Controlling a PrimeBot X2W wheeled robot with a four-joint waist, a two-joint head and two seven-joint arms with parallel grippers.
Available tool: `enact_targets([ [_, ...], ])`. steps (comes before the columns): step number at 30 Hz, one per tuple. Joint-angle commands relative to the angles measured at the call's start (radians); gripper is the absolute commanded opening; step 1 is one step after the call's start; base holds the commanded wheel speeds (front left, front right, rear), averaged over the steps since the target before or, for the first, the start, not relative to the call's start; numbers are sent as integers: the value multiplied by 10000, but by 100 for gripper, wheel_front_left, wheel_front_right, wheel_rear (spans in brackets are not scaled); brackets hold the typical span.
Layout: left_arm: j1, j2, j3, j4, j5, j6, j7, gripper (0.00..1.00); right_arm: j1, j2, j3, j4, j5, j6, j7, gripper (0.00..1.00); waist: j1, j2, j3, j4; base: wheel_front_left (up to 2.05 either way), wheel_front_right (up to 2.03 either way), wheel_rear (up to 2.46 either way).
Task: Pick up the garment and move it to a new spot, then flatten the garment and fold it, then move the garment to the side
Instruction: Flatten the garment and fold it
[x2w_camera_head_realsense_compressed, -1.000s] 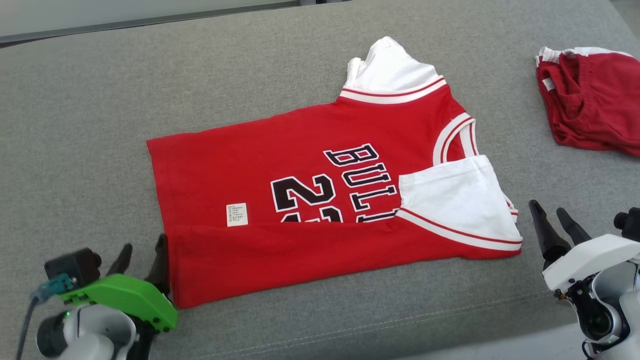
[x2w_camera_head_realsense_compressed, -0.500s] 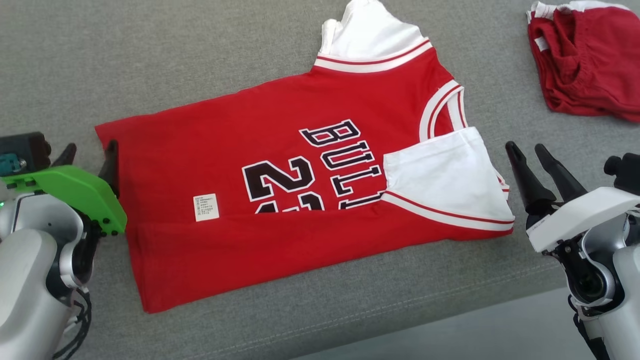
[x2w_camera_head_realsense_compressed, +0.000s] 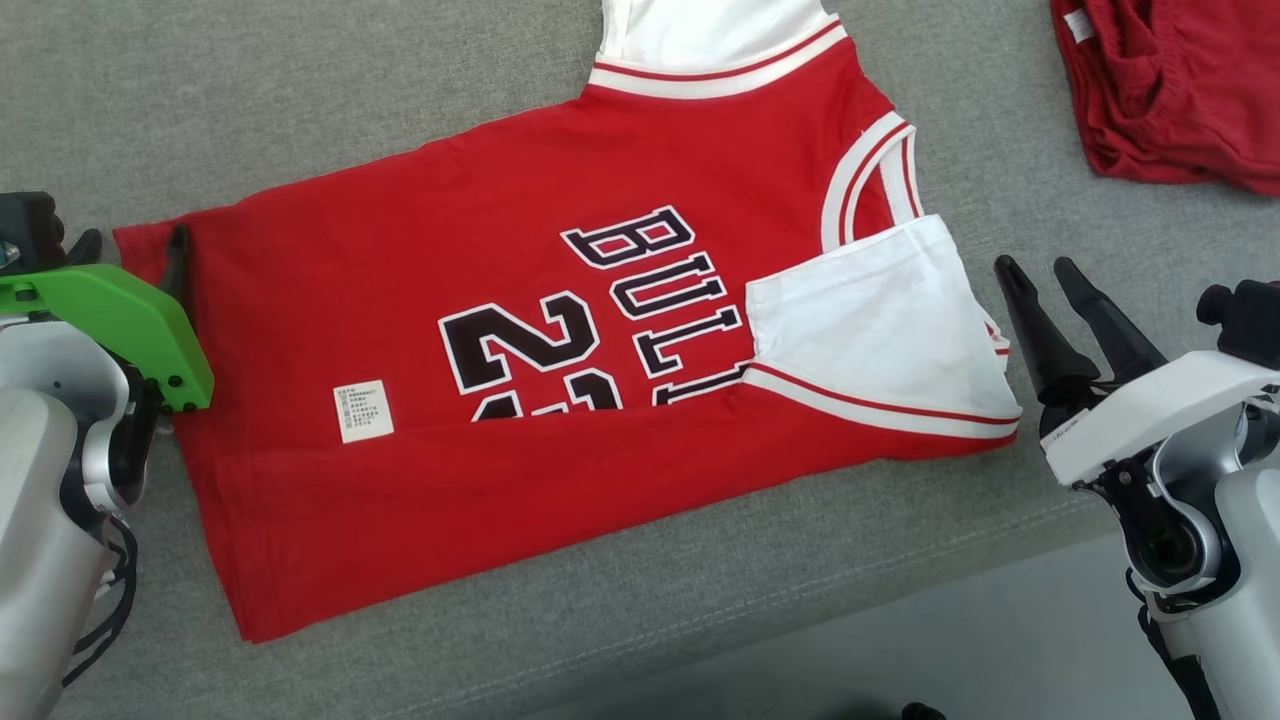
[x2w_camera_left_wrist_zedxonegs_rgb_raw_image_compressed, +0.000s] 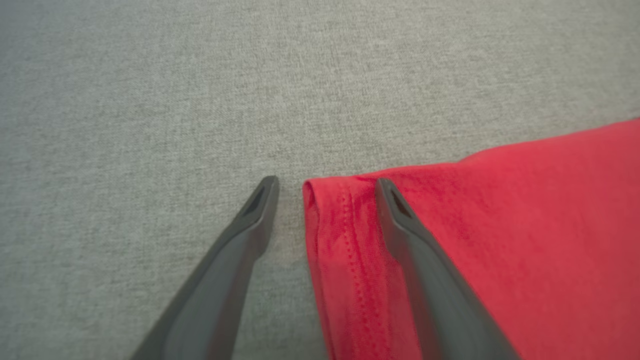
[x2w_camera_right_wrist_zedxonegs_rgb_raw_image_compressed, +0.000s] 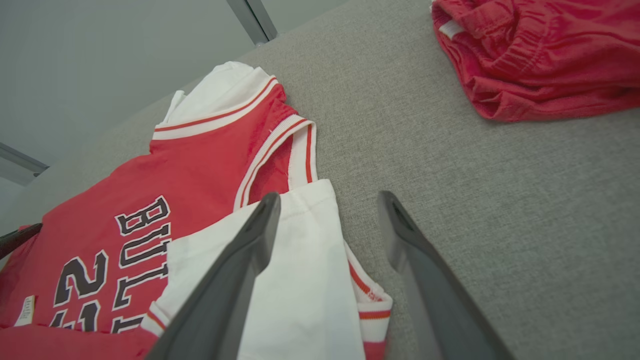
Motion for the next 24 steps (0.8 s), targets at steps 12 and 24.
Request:
enact_targets([
  [12, -344, -193, -326, -688, 237, -325, -211, 0, -1667, -343, 53, 275, -635, -2, 400, 100, 0, 0, 129, 571, 0, 0, 0],
  [24, -469, -893, -447, -2019, 442, -68, -1070, 0, -5923, -428, 618, 2825, -1631, -2, 1936, 100, 0, 0, 1047, 1743, 0, 0, 0],
])
